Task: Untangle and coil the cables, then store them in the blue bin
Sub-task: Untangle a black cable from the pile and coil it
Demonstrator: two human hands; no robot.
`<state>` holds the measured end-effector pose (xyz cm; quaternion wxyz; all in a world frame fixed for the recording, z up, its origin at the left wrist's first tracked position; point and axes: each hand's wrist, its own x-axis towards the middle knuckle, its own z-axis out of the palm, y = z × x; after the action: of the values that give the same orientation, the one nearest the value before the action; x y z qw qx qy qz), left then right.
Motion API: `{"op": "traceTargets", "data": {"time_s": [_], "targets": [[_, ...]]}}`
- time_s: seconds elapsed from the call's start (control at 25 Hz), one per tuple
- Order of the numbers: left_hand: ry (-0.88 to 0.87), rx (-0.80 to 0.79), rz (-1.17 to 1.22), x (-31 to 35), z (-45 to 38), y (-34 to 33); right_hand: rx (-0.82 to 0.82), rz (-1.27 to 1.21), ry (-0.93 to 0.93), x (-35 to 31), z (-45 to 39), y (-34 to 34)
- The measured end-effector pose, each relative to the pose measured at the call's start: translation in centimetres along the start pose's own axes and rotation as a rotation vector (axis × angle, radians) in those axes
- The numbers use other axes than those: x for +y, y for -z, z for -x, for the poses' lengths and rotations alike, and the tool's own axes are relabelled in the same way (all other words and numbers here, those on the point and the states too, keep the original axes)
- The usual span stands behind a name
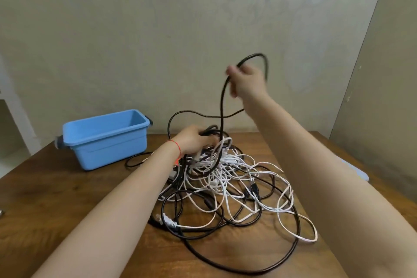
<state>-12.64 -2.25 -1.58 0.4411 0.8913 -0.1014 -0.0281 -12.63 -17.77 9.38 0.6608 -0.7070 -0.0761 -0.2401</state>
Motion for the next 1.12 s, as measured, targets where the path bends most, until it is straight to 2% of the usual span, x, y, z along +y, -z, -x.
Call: {"op": "traceTargets", "data": {"time_s": [0.08,0.16,0.28,0.4,0.48,0.52,0.6,0.68,0.76,0.88,0.96,1.0,1.04,1.12], "targets": [[0.104,0.238,-0.053,-0.3,-0.6,1.2,0.259,-0.173,-0.066,0.0,-2.1,2.3],[0.21,0.449,-0.104,-0.4,-0.9,2.7,0.407,-0.252,-0.169,1.9,-2.4,4.0],[0.224,0.505,-0.226,-0.6,-1.0,4.0,0.566,-0.299,-0.304,5.4,-1.7,6.1],[0.222,0.455,-0.264,-1.2,-0.8,4.4,0.698,-0.293,-0.407,7.3,-1.7,8.2],[0.185,0.394,-0.244,-1.3,-1.1,3.6,0.6,-0.24,-0.44,8.3,-1.3,7.8],[0.156,0.373,-0.165,-1.1,-1.4,3.0,0.473,-0.202,-0.45,8.7,-0.6,7.0],[0.151,0.349,0.186,-0.5,-1.8,1.5,0.123,-0.08,-0.48,9.1,1.3,4.8],[0.221,0.331,0.583,0.2,-1.9,0.7,-0.215,0.17,-0.512,9.4,3.6,3.1],[0.264,0.308,0.843,0.6,-1.7,0.8,-0.399,0.409,-0.507,9.9,4.9,2.0],[0.207,0.246,0.979,0.9,-1.0,1.6,-0.458,0.614,-0.515,9.7,4.3,0.9],[0.161,0.187,0.992,1.3,-0.3,1.9,-0.471,0.627,-0.528,8.3,3.0,0.3],[0.143,0.173,1.008,1.5,-0.1,2.0,-0.393,0.496,-0.472,7.4,1.9,0.3],[0.125,0.197,1.033,1.6,-0.1,2.3,-0.252,0.252,-0.386,6.3,0.6,0.4],[0.085,0.369,1.109,1.3,-0.4,3.0,0.115,-0.374,-0.248,3.8,-1.5,1.9]]}}
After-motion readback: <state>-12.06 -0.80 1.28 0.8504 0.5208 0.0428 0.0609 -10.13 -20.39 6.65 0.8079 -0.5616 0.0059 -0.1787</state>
